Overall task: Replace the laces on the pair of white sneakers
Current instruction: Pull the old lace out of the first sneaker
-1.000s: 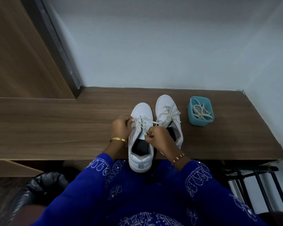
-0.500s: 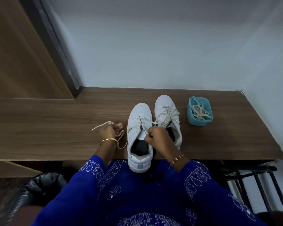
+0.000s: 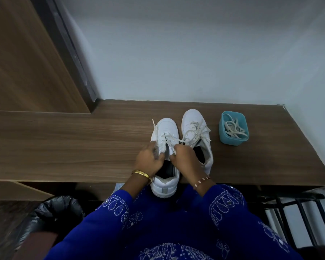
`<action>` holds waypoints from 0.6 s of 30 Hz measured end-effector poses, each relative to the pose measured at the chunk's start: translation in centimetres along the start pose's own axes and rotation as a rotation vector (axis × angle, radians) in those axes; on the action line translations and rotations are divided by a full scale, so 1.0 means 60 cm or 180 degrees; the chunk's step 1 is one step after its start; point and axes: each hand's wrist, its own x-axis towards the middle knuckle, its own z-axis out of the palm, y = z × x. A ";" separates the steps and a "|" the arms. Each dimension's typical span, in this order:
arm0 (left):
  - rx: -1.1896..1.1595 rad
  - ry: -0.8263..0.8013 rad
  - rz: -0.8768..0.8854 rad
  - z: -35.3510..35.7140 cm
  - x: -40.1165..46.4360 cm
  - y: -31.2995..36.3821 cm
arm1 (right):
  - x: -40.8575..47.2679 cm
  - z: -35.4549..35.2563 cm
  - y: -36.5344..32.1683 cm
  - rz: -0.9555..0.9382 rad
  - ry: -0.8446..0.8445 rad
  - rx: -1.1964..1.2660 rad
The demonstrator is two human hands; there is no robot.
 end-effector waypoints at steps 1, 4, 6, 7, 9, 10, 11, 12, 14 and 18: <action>0.0018 -0.0074 0.0011 0.001 -0.003 -0.001 | 0.001 -0.003 0.002 0.0000 -0.0042 0.0019; 0.0254 -0.0184 0.0008 0.009 -0.002 -0.009 | -0.001 -0.016 0.006 -0.0088 -0.0105 0.0038; 0.0334 -0.0090 -0.0052 0.011 0.004 -0.011 | -0.001 -0.019 0.009 -0.0084 -0.0125 0.0089; 0.0341 -0.0016 -0.0049 0.010 0.006 -0.009 | -0.002 -0.020 0.008 -0.0060 -0.0129 0.0121; 0.0301 0.0095 -0.0017 0.007 0.010 -0.010 | -0.003 -0.019 0.009 -0.0007 -0.0135 0.0157; 0.0243 0.0130 -0.0027 0.005 0.011 -0.012 | -0.003 -0.020 0.010 0.0025 -0.0123 0.0165; 0.0159 0.0157 -0.0032 0.001 0.011 -0.014 | -0.004 -0.021 0.010 0.0119 -0.0130 0.0184; 0.0053 0.0180 -0.0035 -0.002 0.011 -0.017 | -0.004 -0.022 0.012 0.0180 -0.0126 0.0236; -0.0211 0.0185 -0.0025 -0.010 0.012 -0.021 | -0.002 -0.024 0.015 0.0335 -0.0159 0.0380; -0.0527 0.0081 0.0004 -0.022 0.008 -0.019 | -0.004 -0.026 0.011 0.0528 -0.0160 0.0671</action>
